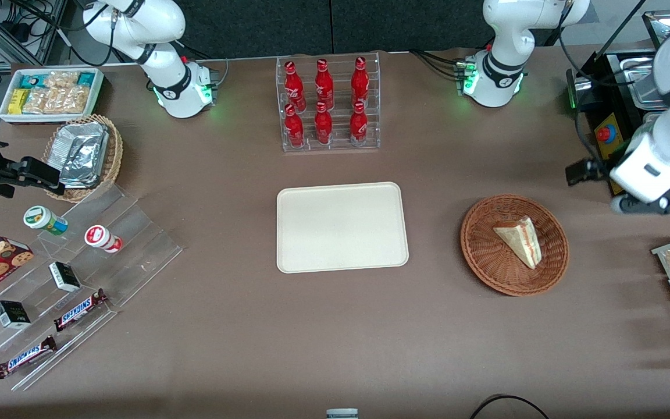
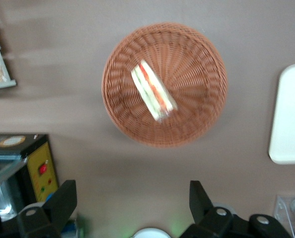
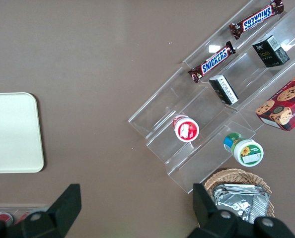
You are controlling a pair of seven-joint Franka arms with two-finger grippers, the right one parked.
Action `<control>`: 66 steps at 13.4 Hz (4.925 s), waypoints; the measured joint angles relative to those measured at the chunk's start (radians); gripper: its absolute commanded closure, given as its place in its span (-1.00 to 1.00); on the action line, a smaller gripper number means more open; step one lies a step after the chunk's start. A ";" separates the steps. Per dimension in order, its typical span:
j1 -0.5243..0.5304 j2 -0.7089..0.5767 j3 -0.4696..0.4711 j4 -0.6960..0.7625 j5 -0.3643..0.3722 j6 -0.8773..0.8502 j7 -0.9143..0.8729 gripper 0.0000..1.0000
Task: Place sandwich from basket to tray
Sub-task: 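Move the left gripper down over the wrapped sandwich in the wicker basket, then close the left gripper on the upright wrapped sandwich, then lift the sandwich and carry it over the cream tray, then lower the sandwich onto the tray and open the left gripper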
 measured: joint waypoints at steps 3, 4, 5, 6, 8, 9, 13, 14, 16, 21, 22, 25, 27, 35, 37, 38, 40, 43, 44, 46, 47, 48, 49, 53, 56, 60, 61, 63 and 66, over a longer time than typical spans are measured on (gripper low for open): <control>0.025 0.013 0.011 -0.173 -0.002 0.258 -0.160 -1.00; 0.024 0.017 0.011 -0.224 -0.003 0.337 -0.242 -1.00; 0.022 0.020 0.009 -0.270 -0.003 0.408 -0.323 -1.00; 0.019 0.028 0.005 -0.309 -0.003 0.471 -0.393 -1.00; 0.008 0.057 -0.003 -0.358 -0.003 0.563 -0.506 -1.00; -0.003 0.077 -0.005 -0.369 -0.003 0.592 -0.553 -1.00; -0.037 0.128 -0.007 -0.405 -0.003 0.677 -0.621 -1.00; -0.037 0.132 -0.006 -0.426 -0.003 0.700 -0.622 -1.00; -0.036 0.134 -0.004 -0.464 -0.003 0.729 -0.622 -1.00; -0.034 0.136 -0.003 -0.492 -0.003 0.733 -0.623 -1.00; -0.034 0.140 -0.003 -0.497 -0.003 0.737 -0.623 -1.00; -0.034 0.169 -0.002 -0.501 -0.003 0.770 -0.623 -1.00; -0.034 0.182 -0.002 -0.502 -0.003 0.773 -0.623 0.67; -0.034 0.185 -0.002 -0.504 0.016 0.766 -0.629 1.00; -0.034 0.182 -0.002 -0.502 0.023 0.763 -0.629 1.00; -0.034 0.176 -0.001 -0.494 0.024 0.757 -0.629 1.00; -0.035 0.150 -0.005 -0.417 0.024 0.615 -0.628 1.00; -0.083 0.115 -0.053 -0.169 0.025 0.274 -0.632 1.00; -0.118 0.110 -0.062 -0.105 0.025 0.211 -0.637 1.00; -0.186 0.110 -0.080 -0.038 0.021 0.166 -0.647 1.00; -0.215 0.113 -0.093 -0.026 0.011 0.166 -0.652 1.00; -0.248 0.119 -0.104 -0.016 -0.004 0.166 -0.661 1.00; -0.286 0.126 -0.111 -0.007 -0.017 0.167 -0.668 1.00; -0.433 0.198 -0.116 0.038 -0.025 0.184 -0.685 1.00; -0.540 0.330 -0.116 0.122 -0.025 0.212 -0.739 1.00; -0.649 0.499 -0.115 0.217 -0.024 0.340 -0.824 1.00; -0.661 0.519 -0.115 0.225 -0.024 0.364 -0.828 1.00; -0.671 0.542 -0.114 0.233 -0.024 0.402 -0.828 1.00; -0.687 0.567 -0.114 0.242 -0.018 0.418 -0.828 1.00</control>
